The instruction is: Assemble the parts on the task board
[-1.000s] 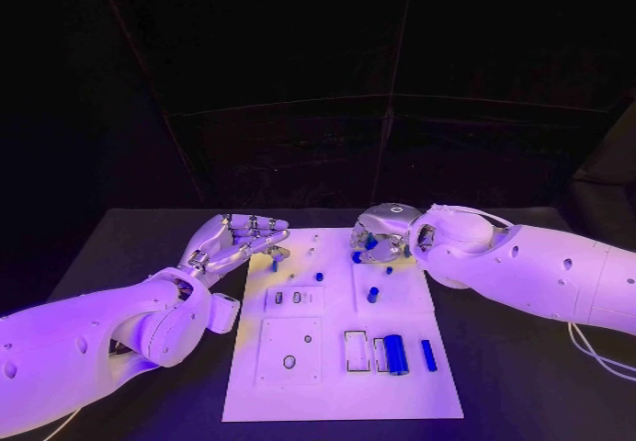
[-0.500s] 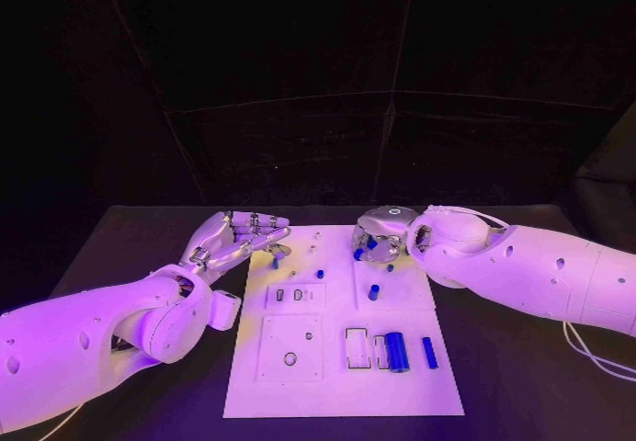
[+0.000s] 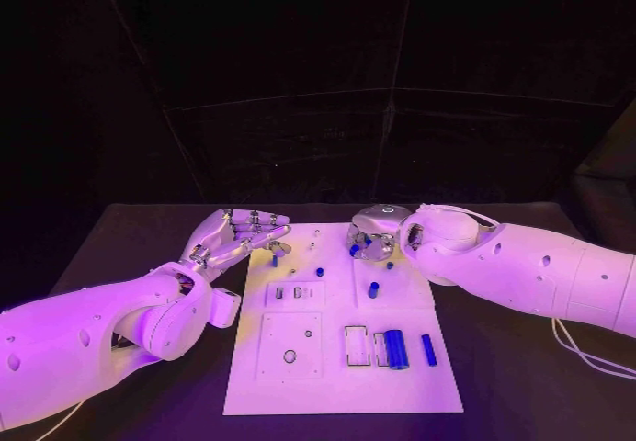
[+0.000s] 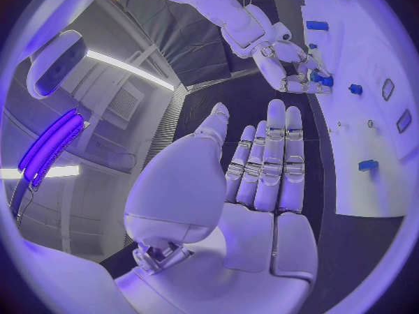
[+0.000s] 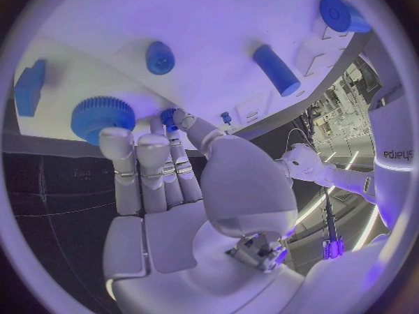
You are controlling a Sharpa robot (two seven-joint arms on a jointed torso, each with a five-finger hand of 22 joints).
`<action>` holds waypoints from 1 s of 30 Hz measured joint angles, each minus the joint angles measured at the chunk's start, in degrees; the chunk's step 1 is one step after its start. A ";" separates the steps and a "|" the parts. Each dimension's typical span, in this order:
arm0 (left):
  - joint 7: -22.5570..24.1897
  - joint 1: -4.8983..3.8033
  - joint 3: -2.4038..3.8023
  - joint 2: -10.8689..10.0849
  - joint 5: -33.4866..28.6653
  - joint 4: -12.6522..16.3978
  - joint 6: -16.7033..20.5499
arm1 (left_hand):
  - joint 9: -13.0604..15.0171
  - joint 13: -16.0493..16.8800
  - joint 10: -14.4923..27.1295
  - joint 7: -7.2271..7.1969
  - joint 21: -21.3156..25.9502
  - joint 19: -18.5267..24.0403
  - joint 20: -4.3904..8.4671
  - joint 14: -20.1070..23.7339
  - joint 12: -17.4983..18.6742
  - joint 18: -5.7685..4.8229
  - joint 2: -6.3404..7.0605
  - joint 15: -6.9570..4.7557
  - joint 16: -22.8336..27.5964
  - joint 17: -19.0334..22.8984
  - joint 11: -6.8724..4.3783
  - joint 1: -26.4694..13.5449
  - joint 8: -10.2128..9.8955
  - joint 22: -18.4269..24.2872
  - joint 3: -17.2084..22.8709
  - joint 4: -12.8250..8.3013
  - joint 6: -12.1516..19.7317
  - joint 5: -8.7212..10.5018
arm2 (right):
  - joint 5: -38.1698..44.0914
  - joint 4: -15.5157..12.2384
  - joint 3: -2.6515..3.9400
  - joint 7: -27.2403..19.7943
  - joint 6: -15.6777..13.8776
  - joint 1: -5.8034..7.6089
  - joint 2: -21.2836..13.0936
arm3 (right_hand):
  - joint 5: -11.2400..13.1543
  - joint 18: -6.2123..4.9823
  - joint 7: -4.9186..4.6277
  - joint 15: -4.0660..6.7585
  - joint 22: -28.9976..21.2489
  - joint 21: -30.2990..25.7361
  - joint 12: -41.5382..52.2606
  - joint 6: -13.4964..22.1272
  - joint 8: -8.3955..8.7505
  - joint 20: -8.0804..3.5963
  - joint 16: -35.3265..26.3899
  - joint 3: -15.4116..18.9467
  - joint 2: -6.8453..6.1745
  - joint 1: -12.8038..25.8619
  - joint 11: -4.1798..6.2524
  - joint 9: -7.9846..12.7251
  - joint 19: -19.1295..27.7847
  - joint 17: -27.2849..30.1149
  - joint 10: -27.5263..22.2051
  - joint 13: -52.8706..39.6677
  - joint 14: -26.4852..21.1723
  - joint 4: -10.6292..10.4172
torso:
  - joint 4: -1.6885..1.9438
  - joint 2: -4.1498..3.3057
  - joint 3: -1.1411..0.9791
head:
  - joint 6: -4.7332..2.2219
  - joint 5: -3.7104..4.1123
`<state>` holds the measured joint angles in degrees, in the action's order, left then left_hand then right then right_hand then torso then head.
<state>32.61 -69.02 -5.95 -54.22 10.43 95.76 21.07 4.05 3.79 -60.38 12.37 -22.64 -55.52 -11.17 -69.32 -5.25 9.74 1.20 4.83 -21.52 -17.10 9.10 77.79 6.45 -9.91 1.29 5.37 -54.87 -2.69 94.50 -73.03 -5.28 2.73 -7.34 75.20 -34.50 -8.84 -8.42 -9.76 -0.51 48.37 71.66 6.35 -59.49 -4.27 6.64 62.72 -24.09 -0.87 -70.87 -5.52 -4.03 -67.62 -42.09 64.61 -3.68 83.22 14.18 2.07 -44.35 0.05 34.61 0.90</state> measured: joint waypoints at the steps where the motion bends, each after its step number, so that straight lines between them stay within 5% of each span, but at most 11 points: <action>1: 0.00 0.00 0.00 0.00 0.00 0.00 -0.01 | 0.00 0.00 0.12 0.00 0.00 0.00 0.00 0.00 0.00 0.00 0.00 0.00 0.00 -0.07 -0.13 0.00 0.00 0.00 0.09 -0.09 0.00 0.00 | 0.00 0.08 0.01 0.01 -0.06 -0.01 0.07 | 0.39 0.00 0.06 0.00 0.33 0.17 0.28 -0.33 0.00 -0.19 0.25 -0.24 0.16 -0.16 -0.02 -0.01 -0.19 -0.18 0.42 -0.03 0.00 -0.05 | 0.00 0.00 0.00 | 0.01 -0.02; 8: -0.04 0.00 0.00 0.01 0.00 -0.03 -0.09 | 0.00 0.00 0.20 0.00 0.00 0.00 0.00 0.00 0.00 0.00 0.00 0.00 0.00 -0.14 -0.20 0.00 0.00 0.00 0.16 -0.16 0.00 0.00 | 0.02 0.35 -0.07 0.02 -1.89 -0.25 0.21 | 2.20 -0.01 0.59 0.22 3.20 1.99 1.42 -2.06 -0.63 -0.62 0.66 -2.20 1.13 -1.14 0.65 -0.05 -1.62 0.08 2.69 -0.23 0.22 0.11 | 0.01 0.01 -0.01 | 0.05 -0.17; 10: -0.06 0.00 0.00 0.01 0.00 -0.05 -0.12 | 0.00 0.00 0.20 0.00 0.00 0.00 0.00 0.00 0.00 0.00 0.00 0.00 0.00 -0.14 -0.20 0.00 0.00 0.00 0.16 -0.16 0.00 0.00 | 0.05 0.09 -0.13 0.02 -3.23 -0.37 0.01 | 2.52 0.90 0.77 0.42 3.76 2.23 1.67 -2.37 -0.63 -0.64 0.88 -2.39 1.21 -1.22 0.75 -0.17 -2.03 0.08 3.41 -0.31 0.43 0.31 | 0.01 0.01 -0.02 | 0.07 -0.23; 20: -0.11 0.00 0.00 -0.05 0.00 -0.37 -0.24 | 0.00 0.00 0.20 0.00 0.00 0.00 0.00 0.00 0.00 0.00 0.00 0.00 0.00 -0.25 -0.20 0.00 0.00 0.00 0.16 -0.16 0.00 0.00 | 0.01 -1.11 -0.06 -0.09 -10.50 -0.36 -0.09 | 2.66 0.88 0.84 0.64 4.08 2.39 1.87 -2.44 -0.63 -0.72 1.00 -2.68 1.35 -1.65 1.11 -0.25 -2.12 0.03 3.77 -0.49 0.22 0.60 | 0.01 0.09 0.01 | -0.38 -0.52; 30: -0.15 0.00 0.00 -0.02 0.01 -0.64 -0.36 | 0.00 0.00 0.20 0.00 0.00 0.00 0.00 0.22 0.24 0.00 0.00 0.22 0.01 -0.45 -0.20 0.00 -0.22 0.00 -0.01 -0.32 0.00 0.00 | -0.42 2.53 0.00 0.01 -13.66 -0.35 2.87 | 2.76 0.87 0.84 0.63 4.23 2.52 1.85 -2.44 -0.63 -0.72 1.23 -2.74 1.18 -1.82 1.11 -0.16 -2.12 -0.08 3.77 -0.48 0.21 0.67 | 0.18 -0.06 0.05 | -0.58 -0.90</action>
<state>32.46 -69.02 -5.95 -54.23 10.43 95.12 20.71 4.05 3.79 -60.18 12.37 -22.64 -55.52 -11.17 -69.10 -5.01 9.74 1.20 5.04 -21.52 -17.55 8.90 77.79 6.23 -9.91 1.28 5.04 -54.87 -2.69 94.08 -70.50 -5.28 2.74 -20.99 74.85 -31.63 -6.09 -7.55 -8.92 0.13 52.59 74.18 8.20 -61.93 -4.90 5.92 63.95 -26.83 0.31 -72.69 -4.41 -4.19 -69.73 -42.18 68.39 -4.16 83.43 14.86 2.24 -44.41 0.10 34.03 -0.01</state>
